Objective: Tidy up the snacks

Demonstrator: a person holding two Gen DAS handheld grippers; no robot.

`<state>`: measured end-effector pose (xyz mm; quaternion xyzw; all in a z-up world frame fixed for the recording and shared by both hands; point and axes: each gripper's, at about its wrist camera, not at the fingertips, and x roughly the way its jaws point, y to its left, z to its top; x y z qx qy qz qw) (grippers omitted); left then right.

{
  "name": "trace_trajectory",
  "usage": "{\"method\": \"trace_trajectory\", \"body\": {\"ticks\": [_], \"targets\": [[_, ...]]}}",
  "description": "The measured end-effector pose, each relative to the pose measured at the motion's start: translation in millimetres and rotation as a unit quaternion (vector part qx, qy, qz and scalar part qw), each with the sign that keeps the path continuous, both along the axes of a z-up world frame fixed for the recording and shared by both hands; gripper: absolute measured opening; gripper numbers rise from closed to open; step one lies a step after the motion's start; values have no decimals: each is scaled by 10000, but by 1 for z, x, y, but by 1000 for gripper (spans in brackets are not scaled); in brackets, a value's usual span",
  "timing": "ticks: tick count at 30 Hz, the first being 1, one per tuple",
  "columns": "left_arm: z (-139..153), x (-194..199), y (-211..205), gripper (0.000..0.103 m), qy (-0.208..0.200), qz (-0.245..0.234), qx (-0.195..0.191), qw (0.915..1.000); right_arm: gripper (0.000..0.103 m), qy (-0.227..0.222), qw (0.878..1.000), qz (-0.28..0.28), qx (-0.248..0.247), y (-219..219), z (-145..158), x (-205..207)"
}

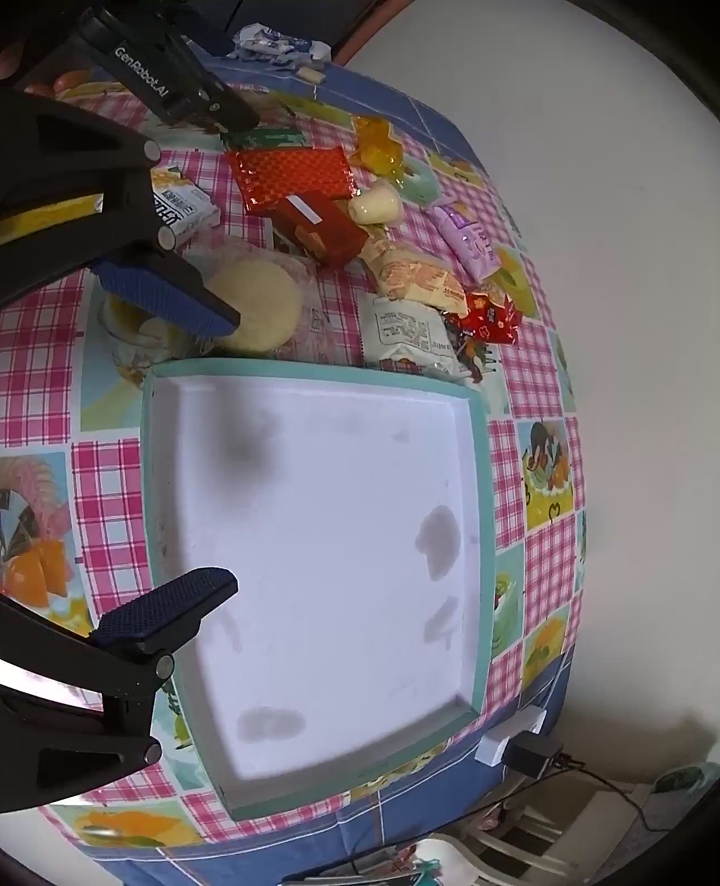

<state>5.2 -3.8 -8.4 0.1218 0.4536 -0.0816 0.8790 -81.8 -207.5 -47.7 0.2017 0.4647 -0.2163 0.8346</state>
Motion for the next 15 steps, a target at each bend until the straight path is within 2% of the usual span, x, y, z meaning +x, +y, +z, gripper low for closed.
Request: {"method": "trace_trajectory", "body": {"ticks": [5,15], "targets": [[-5,5,1,103,96,-27,-19,9999,88,6,9999,-21,-98,10,4,-4],[-14,-1,3,103,212,1,-46,9998,88,94,9998,-20,-158,4,1,-3]]}}
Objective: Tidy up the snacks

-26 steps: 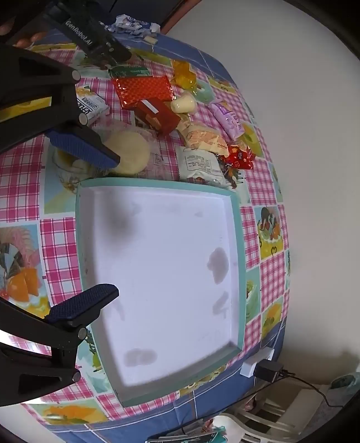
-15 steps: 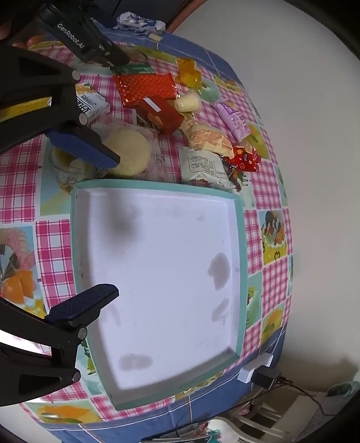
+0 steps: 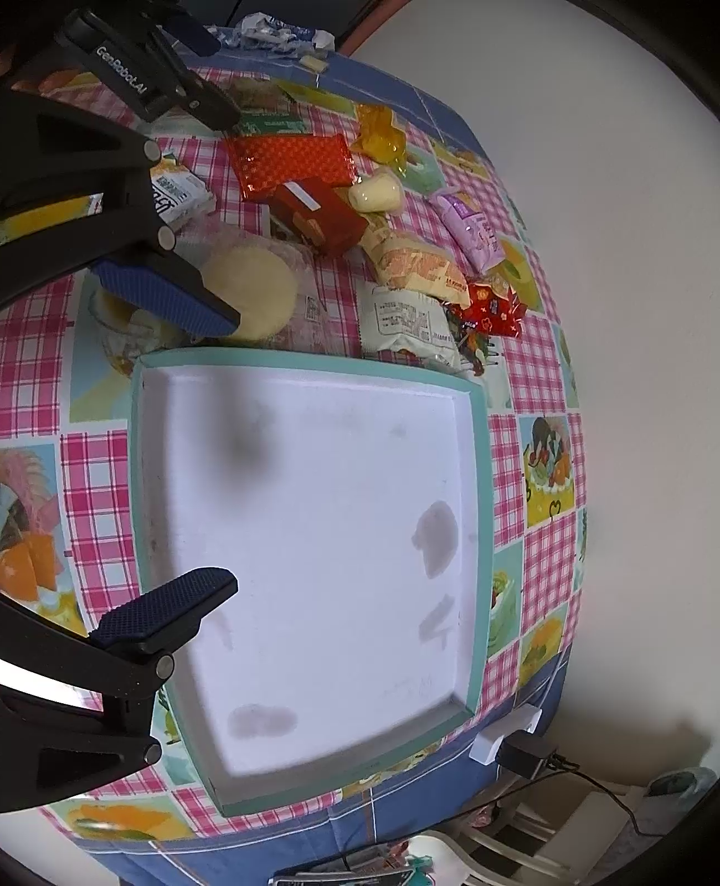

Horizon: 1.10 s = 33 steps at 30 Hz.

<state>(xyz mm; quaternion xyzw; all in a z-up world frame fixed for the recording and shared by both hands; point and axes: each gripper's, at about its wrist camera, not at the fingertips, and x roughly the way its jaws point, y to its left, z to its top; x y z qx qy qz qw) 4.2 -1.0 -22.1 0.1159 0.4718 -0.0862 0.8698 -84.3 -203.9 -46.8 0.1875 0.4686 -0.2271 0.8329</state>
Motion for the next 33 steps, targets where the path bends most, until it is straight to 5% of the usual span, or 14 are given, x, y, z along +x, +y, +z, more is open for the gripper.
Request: {"method": "trace_trajectory", "body": {"ticks": [33], "targets": [[-11,-2,-5,103,175,-107,92,9997,88,216,9993,181,-237,7,-4,5]]}}
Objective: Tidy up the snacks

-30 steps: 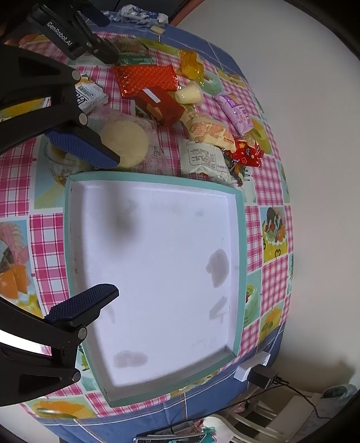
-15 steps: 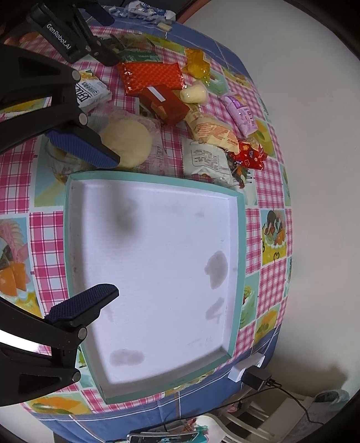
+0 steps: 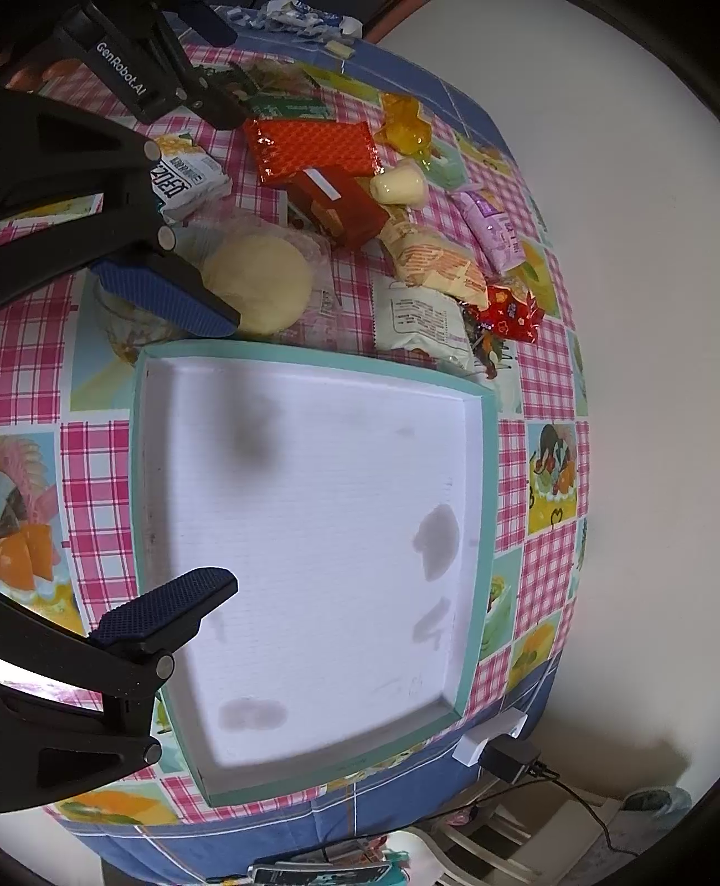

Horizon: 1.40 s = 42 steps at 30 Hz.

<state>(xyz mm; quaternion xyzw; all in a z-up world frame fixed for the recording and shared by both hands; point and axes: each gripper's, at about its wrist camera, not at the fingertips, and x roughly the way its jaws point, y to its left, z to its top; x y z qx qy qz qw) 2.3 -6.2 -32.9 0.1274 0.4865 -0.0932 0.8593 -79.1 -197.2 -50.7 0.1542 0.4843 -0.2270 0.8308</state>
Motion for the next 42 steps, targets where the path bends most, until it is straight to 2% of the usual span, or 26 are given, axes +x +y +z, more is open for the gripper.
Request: {"method": "trace_trajectory", "body": {"ticks": [33,42], "targets": [[-4,2,2,103,164,29,21,9999,88,130,9998,150,-63,6,-4,4],[9,21,31,103,420,288,-250,9984,88,-78,9987,462,215,25,-4,14]]}}
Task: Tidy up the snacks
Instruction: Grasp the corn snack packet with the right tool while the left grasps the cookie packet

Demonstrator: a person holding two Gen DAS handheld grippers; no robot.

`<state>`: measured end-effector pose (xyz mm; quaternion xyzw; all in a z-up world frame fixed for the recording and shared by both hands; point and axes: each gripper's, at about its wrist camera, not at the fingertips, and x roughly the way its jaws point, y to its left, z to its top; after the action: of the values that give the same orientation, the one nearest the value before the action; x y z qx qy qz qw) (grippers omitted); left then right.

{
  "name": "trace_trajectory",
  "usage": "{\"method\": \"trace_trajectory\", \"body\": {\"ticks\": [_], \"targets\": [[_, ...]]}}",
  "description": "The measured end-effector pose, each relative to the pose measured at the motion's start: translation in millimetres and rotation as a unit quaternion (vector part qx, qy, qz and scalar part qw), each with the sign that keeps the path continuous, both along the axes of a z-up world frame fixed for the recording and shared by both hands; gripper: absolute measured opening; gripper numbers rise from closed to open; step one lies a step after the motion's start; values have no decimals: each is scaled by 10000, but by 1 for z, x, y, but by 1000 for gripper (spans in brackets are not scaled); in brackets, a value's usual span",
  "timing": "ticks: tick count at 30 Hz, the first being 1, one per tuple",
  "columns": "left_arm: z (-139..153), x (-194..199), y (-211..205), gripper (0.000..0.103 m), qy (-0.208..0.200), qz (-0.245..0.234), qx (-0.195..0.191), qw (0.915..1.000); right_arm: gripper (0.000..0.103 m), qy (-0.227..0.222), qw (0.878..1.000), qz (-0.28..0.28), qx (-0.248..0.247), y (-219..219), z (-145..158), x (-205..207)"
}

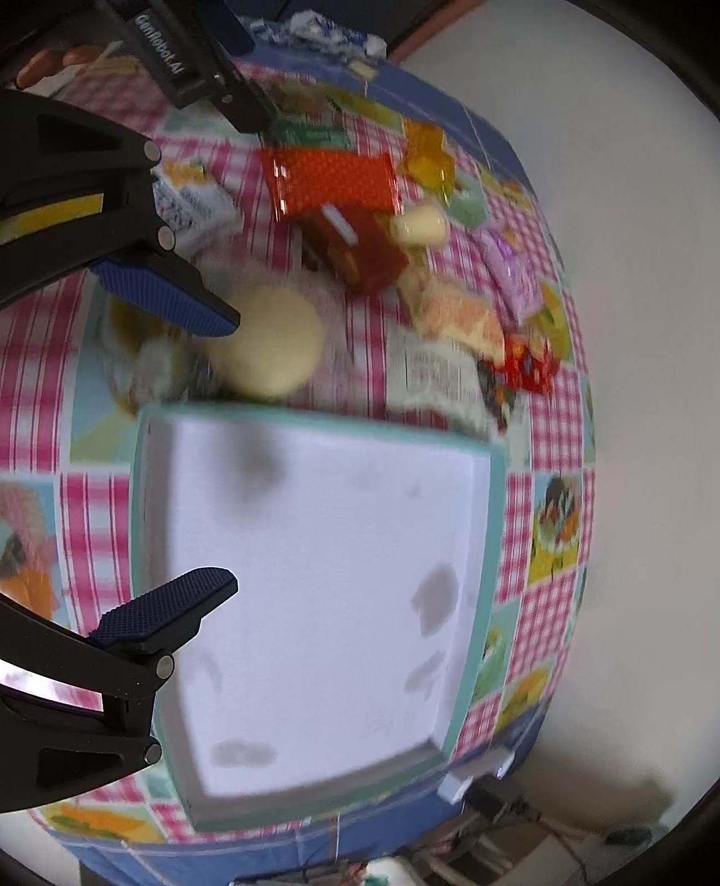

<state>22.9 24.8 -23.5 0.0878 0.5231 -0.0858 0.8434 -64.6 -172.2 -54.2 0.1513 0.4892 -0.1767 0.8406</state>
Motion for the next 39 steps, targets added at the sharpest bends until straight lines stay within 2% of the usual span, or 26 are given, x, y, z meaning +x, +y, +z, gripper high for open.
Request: {"method": "trace_trajectory", "body": {"ticks": [4,12,18,29,34,37,39], "targets": [[-2,11,24,103,212,94,-4,9997,88,-128,9995,247,180,14,4,8],[-12,32,81,103,787,607,-537,9936,88,-305,9930,1053,431,57,9,32],[-22,46,101,103,998,774,-637,9899,87,-104,9847,1623,622,91,-1,44],[-41,73,112,103,1297,906,-773,9844,87,655,9752,2007,664,116,-35,52],[-46,91,103,102,1258,828,-776,9855,87,931,9733,2014,581,120,-52,54],[-47,101,96,97,1251,801,-774,9859,86,909,9748,1978,491,121,-54,58],[-50,110,93,89,1272,781,-793,9856,81,884,9761,1921,500,120,-56,61]]}}
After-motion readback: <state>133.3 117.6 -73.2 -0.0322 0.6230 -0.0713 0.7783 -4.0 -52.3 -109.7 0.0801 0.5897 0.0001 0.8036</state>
